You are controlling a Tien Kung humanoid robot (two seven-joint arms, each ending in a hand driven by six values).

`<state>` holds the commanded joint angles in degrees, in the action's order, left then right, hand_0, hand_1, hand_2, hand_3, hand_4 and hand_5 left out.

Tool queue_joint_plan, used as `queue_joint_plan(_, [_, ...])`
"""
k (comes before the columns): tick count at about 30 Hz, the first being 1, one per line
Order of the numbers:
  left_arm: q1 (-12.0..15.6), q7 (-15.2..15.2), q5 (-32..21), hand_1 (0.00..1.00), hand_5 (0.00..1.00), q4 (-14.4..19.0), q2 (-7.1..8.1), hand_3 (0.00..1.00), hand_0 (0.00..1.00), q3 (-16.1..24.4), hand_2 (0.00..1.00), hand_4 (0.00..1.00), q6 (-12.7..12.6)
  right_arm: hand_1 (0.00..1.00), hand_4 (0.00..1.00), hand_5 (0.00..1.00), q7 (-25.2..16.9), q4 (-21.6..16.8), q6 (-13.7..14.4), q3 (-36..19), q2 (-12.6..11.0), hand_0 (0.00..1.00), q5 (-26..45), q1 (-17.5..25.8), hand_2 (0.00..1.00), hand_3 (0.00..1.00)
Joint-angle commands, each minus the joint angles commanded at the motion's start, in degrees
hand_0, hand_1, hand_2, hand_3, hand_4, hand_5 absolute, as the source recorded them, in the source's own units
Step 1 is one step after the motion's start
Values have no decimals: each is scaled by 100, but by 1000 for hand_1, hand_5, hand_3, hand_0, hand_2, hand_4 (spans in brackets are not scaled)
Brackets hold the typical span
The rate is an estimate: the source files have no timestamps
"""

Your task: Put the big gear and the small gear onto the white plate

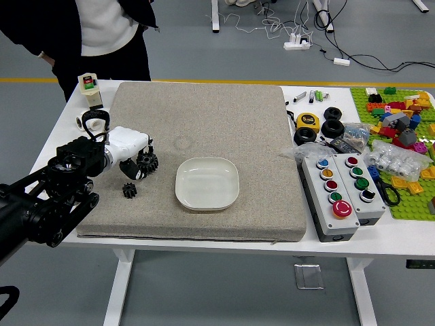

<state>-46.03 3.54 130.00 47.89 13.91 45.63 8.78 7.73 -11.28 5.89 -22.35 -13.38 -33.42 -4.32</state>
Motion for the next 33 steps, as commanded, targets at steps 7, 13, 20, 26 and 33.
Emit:
queue_joint_plan(7, [-27,87,0,390,2,629,70,533,304,-73,473,647,126,735,854,758,-2,0,-1,7,-1,686,6,17,801,705])
queue_joint_plan(13, [-20,212,0,392,2,1441,81,537,300,-368,474,649,270,735,853,756,-4,3,0,4,1,684,4,45,801,704])
queue_joint_plan(20, [-62,293,0,399,7,2057,26,540,295,-898,480,640,324,734,852,753,-4,6,-1,27,-1,684,13,65,800,701])
queue_joint_plan(26, [-139,270,0,409,22,1824,-132,548,295,-1270,490,623,242,734,851,753,-5,7,-6,35,-7,682,6,77,799,699])
queue_joint_plan(33, [-133,210,0,596,351,1563,-227,651,350,-1315,682,998,157,732,850,752,-12,9,3,10,-14,682,-13,80,796,694])
